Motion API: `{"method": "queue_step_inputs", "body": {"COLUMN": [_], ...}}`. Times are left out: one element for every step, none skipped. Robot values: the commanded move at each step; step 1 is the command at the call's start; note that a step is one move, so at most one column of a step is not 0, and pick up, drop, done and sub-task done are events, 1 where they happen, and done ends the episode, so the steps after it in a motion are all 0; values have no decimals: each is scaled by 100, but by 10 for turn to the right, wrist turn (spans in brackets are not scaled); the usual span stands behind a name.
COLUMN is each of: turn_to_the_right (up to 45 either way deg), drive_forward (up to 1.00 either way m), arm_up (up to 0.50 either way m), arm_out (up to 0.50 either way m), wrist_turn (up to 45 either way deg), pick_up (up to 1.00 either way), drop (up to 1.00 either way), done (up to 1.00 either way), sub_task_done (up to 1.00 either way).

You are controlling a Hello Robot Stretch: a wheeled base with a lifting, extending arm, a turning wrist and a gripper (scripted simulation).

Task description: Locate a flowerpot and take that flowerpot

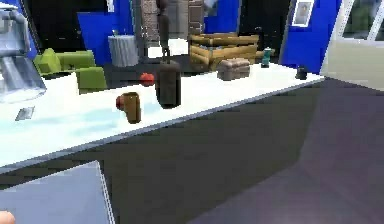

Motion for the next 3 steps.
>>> {"method": "queue_step_inputs", "body": {"turn_to_the_right": [450, 240, 0], "drive_forward": [0, 0, 50], "arm_up": [0, 0, 0], "arm_out": [0, 0, 0], "wrist_turn": [0, 0, 0], "pick_up": [0, 0, 0], "drop": [0, 0, 0], "done": [0, 0, 0], "sub_task_done": [0, 0, 0]}}
